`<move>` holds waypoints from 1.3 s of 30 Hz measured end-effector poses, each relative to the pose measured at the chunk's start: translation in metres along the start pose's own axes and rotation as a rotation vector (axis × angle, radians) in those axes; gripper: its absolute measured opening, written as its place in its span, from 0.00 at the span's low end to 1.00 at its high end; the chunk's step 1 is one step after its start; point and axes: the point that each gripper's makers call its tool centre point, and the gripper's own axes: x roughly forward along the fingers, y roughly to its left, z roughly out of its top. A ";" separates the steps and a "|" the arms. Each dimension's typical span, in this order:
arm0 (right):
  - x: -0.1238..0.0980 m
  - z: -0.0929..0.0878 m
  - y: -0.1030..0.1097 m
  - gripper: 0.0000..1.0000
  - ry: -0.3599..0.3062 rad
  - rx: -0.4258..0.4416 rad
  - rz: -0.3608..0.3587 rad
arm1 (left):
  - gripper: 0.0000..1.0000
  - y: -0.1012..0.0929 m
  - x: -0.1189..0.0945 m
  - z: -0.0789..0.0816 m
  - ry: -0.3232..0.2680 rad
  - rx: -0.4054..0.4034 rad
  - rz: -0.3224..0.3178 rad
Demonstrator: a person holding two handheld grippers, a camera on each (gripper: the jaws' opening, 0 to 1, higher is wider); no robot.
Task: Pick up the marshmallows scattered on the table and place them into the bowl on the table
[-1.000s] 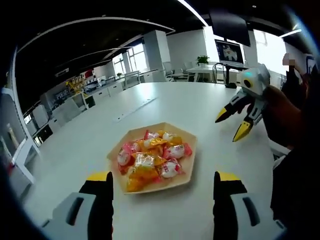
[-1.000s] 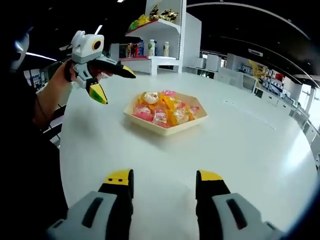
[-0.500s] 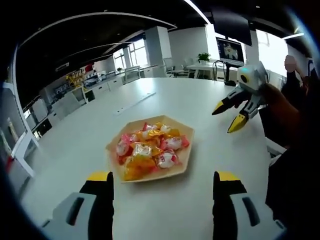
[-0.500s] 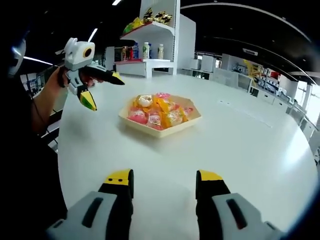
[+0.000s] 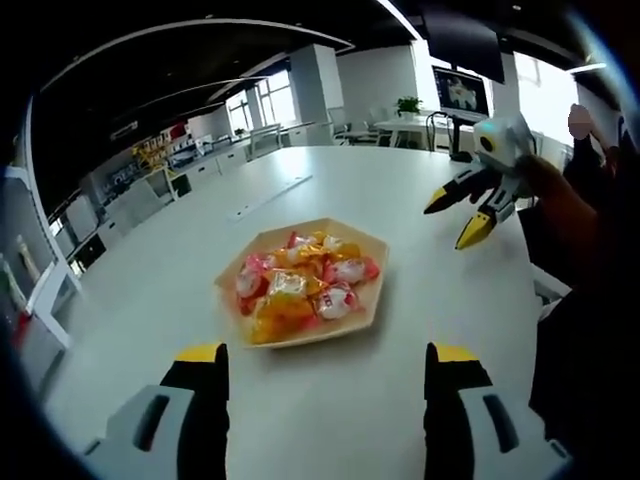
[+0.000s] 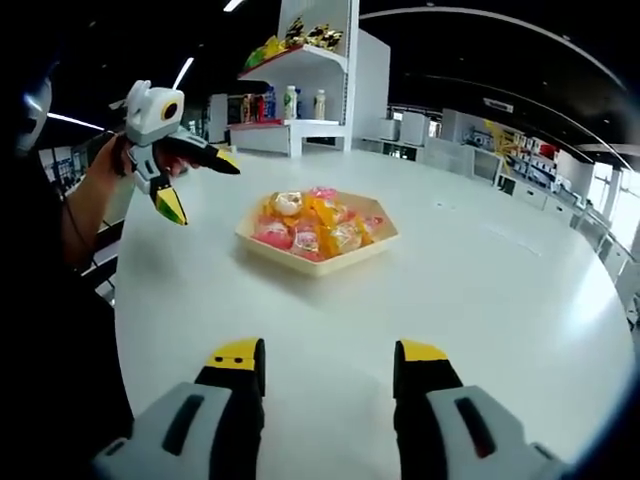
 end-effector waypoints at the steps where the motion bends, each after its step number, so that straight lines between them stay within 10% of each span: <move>1: 0.000 0.000 -0.001 0.52 -0.001 0.000 -0.001 | 0.80 0.000 0.000 -0.001 0.001 0.000 0.001; 39: -0.003 0.000 -0.006 0.56 -0.002 0.021 -0.009 | 0.78 0.004 -0.007 -0.022 0.038 -0.012 0.017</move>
